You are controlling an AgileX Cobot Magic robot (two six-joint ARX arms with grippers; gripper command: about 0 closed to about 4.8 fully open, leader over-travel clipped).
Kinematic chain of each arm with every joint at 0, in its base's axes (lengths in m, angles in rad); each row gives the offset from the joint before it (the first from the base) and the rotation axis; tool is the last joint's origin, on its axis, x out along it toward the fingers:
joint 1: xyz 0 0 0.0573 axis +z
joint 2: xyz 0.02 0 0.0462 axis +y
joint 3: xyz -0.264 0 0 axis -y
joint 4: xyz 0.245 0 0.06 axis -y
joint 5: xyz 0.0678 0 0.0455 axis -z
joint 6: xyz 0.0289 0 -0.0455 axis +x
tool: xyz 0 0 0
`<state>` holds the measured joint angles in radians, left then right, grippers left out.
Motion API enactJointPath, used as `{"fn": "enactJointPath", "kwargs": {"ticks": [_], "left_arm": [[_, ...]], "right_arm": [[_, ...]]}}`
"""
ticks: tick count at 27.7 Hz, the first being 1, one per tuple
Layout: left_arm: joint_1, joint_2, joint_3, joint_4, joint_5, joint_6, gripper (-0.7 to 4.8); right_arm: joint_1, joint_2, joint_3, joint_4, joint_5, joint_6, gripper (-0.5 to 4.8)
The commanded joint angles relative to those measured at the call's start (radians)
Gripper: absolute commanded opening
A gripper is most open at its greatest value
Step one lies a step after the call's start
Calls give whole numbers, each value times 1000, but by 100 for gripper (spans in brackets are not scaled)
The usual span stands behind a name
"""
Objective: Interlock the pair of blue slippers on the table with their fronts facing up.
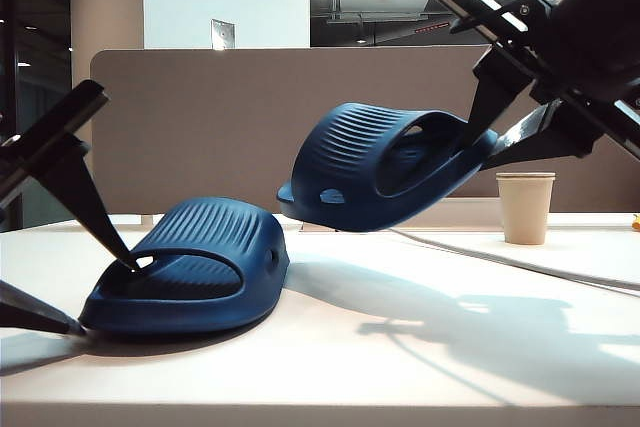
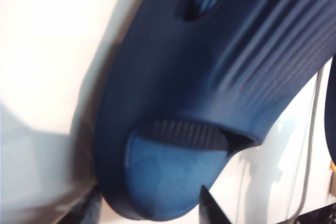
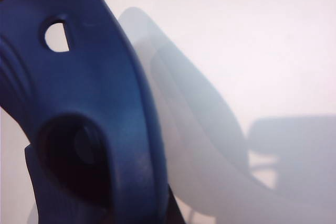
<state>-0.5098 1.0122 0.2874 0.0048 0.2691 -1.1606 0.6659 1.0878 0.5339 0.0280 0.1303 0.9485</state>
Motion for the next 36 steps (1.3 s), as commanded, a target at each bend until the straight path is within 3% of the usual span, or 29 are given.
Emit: {"fn": "enactJointPath", "kwargs": {"ticks": [1, 8, 13, 17, 18, 20, 24, 36], "left_arm": [[0, -1, 3, 11, -38, 2, 237], [0, 36, 3, 14, -63, -4, 237], [-3, 103, 3, 128, -18, -31, 237], [-23, 150, 3, 137, -21, -53, 236], [-35, 170, 3, 149, -21, -60, 222], [-59, 206, 3, 172, -24, -75, 130], [-74, 226, 3, 186, -45, -66, 52], [-69, 222, 27, 175, -68, 111, -5]], "right_arm": [[2, -3, 5, 30, -21, -3, -1], [2, -3, 5, 30, -38, -2, -1], [2, -3, 5, 29, -44, -2, -1], [2, -3, 5, 29, -47, -2, -1], [2, -3, 5, 29, -47, -3, -1], [2, -3, 5, 29, -47, -2, -1], [2, -3, 5, 28, -48, -3, -1], [-28, -14, 5, 13, -65, -93, -1]]}}
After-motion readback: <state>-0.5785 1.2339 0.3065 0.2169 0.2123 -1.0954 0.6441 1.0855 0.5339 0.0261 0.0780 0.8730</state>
